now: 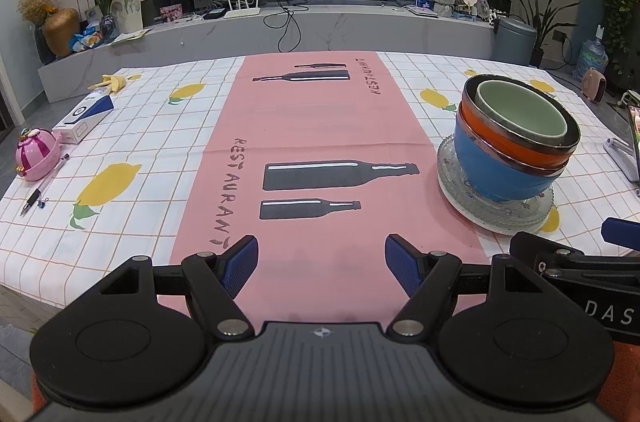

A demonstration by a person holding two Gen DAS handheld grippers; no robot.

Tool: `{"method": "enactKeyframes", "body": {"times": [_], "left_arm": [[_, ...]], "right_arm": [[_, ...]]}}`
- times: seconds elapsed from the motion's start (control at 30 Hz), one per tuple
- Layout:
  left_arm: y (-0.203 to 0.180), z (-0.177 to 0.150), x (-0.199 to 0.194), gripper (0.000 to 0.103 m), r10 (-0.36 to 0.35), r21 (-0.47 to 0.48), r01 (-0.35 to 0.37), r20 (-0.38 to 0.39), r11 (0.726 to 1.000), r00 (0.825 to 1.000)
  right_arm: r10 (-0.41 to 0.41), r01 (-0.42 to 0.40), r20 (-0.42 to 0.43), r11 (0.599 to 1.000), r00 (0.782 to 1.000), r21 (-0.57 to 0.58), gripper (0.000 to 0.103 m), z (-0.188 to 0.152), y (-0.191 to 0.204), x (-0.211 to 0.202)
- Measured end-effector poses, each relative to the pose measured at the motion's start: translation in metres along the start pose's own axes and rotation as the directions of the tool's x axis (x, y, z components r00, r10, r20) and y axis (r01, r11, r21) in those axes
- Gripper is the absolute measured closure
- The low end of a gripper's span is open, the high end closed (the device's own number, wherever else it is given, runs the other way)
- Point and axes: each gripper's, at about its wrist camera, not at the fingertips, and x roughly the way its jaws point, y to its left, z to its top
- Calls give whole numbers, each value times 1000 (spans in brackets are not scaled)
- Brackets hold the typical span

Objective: Organize plates and bowls

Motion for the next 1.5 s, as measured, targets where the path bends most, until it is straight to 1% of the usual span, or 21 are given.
{"method": "enactKeyframes", "body": {"times": [1.5], "left_arm": [[2, 4, -5, 18, 9, -10, -9, 8, 1000, 1000]], "right_arm": [[6, -6, -7, 1000, 1000, -14, 5, 2, 3, 0]]}}
